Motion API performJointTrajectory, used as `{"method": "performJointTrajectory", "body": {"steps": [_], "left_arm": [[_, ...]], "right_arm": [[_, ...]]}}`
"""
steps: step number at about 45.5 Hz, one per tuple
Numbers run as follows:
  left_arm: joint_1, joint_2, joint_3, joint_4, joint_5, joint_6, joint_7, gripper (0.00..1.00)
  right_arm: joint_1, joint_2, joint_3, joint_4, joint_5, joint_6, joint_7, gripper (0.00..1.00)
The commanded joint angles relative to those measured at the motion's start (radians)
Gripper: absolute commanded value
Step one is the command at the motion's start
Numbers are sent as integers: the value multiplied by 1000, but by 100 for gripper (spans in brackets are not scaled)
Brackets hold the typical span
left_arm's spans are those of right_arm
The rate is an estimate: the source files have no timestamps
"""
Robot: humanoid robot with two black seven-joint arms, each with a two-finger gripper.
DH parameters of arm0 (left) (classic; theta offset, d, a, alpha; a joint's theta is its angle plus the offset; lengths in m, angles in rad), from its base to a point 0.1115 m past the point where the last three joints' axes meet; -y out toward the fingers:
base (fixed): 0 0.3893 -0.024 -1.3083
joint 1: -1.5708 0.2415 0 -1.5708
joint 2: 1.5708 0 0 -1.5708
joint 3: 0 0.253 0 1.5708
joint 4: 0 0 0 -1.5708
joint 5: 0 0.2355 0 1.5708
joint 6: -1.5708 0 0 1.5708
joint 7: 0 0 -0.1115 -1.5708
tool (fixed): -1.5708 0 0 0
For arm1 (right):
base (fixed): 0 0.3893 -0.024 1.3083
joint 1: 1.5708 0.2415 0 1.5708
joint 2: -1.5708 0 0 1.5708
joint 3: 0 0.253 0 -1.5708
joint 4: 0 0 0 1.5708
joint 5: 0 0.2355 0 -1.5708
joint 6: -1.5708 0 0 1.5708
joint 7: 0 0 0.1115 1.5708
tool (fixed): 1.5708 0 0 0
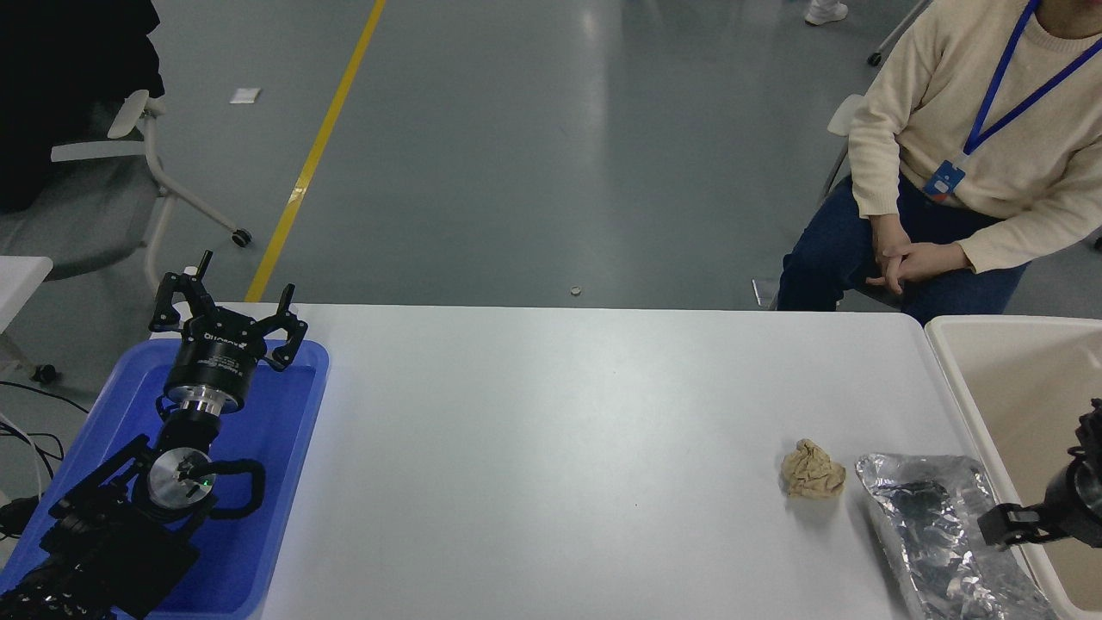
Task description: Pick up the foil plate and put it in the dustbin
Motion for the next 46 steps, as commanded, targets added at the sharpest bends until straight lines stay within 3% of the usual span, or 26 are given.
{"method": "performJointTrajectory", "body": {"steps": [1, 10, 16, 21, 28, 35, 40, 46], "left_arm": [[-1, 0, 0, 0, 0, 0, 0, 100], [-1, 0, 0, 0, 0, 0, -2, 100], [1, 0, 0, 0, 0, 0, 0, 100], [1, 0, 0, 0, 0, 0, 0, 100], [-1, 0, 0, -1, 0, 0, 0, 100], [-1, 0, 0, 0, 0, 0, 0, 100], [1, 0, 0, 0, 0, 0, 0, 100], [-1, 0, 0, 0, 0, 0, 0, 100]], "right_arm": [[-53, 6, 45, -43, 81, -40, 0, 96], [-98, 34, 47, -49, 86, -43, 0, 84], [-113, 34, 45, -52, 85, -52, -1, 52], [-122, 32, 45, -55, 91, -56, -1, 35], [-121, 34, 48, -52, 111, -55, -1, 21], [-121, 35, 47, -50, 163, -55, -1, 14], [-122, 35, 45, -46, 167, -47, 0, 0], [-122, 34, 44, -38, 169, -41, 0, 0]]}}
